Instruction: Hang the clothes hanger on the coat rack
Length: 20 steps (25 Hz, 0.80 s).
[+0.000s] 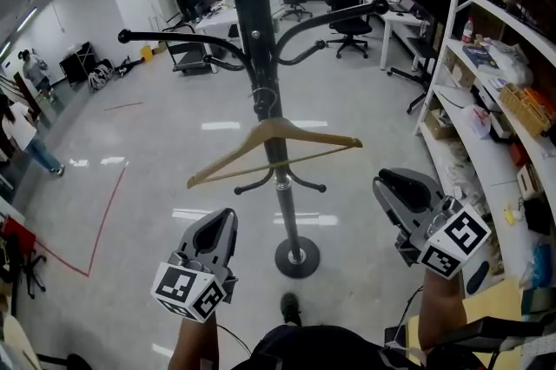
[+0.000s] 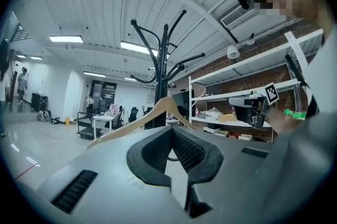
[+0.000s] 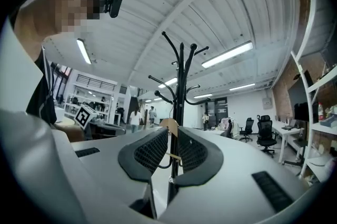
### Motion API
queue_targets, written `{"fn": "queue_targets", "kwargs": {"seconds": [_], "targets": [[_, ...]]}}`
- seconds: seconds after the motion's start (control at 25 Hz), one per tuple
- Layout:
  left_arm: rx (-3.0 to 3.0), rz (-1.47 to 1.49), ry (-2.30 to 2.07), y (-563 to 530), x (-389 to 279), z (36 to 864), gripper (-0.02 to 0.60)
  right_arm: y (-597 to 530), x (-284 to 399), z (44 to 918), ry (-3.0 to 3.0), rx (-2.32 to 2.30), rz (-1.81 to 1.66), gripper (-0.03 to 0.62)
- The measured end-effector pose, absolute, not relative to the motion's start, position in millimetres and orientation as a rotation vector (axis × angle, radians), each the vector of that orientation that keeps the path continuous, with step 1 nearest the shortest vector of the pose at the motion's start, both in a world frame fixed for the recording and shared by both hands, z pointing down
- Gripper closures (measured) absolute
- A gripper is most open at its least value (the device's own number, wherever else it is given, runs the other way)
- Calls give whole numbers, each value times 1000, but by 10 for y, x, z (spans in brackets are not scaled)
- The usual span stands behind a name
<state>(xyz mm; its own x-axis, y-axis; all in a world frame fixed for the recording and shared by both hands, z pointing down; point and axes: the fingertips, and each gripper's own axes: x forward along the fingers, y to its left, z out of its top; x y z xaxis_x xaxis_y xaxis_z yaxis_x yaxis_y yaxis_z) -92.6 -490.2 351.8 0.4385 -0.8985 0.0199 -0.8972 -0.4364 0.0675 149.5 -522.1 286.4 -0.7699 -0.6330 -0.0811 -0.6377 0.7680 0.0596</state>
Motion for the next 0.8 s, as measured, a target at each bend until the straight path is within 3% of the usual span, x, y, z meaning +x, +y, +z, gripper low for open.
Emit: {"fn": "queue_targets", "kwargs": {"seconds": [0.12, 0.36, 0.8], "targets": [[2606, -20, -1619, -4736, -788, 3545, 581, -5081, 1587, 3005, 2904, -1114, 88, 585], [2652, -66, -1561, -4343, -618, 3521, 581, -4826, 1568, 3167, 2921, -1132, -6, 586], [2724, 16, -1419, -3147, -969, 3878, 581, -3700, 964, 3351, 2884, -1269, -9, 586]]}}
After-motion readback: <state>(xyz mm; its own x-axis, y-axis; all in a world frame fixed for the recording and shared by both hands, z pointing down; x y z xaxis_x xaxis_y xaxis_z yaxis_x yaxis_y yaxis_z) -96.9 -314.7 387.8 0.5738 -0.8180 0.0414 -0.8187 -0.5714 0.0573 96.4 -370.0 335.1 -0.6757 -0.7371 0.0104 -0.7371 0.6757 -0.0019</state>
